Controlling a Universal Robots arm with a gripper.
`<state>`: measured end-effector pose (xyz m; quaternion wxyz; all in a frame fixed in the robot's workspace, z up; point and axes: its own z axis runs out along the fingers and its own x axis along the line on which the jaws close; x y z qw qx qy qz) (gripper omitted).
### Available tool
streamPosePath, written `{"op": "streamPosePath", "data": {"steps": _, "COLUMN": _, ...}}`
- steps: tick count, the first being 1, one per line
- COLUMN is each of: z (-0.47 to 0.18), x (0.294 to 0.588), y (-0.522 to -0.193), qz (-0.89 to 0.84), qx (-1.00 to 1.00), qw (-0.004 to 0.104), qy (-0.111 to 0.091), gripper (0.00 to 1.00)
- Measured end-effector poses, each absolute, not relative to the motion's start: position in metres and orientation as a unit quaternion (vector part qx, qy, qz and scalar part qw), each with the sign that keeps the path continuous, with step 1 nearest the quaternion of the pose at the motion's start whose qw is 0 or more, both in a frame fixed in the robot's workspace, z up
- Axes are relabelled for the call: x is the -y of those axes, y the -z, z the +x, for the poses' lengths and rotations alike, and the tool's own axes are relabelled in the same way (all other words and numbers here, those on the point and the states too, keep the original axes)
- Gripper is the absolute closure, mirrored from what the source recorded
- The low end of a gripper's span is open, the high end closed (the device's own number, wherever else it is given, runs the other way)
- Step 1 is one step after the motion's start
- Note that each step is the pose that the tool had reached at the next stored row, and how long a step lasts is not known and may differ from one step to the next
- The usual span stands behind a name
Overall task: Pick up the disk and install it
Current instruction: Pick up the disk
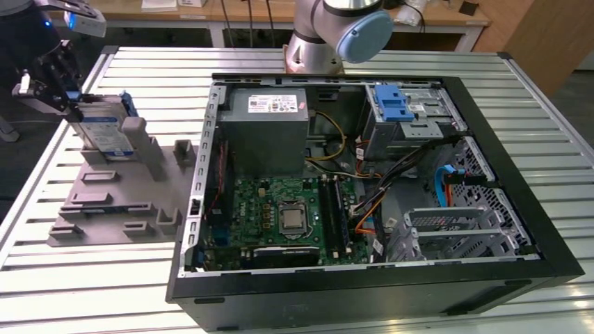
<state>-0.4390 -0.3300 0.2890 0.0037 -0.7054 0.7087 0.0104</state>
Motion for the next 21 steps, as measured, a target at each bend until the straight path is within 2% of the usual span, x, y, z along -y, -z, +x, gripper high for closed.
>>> {"op": "streamPosePath", "data": {"steps": 21, "z": -0.439, "x": 0.33, "y": -0.318, "qz": -0.705, "qx": -0.709, "qw": 0.004, "qy": -0.01, "gripper": 0.64}}
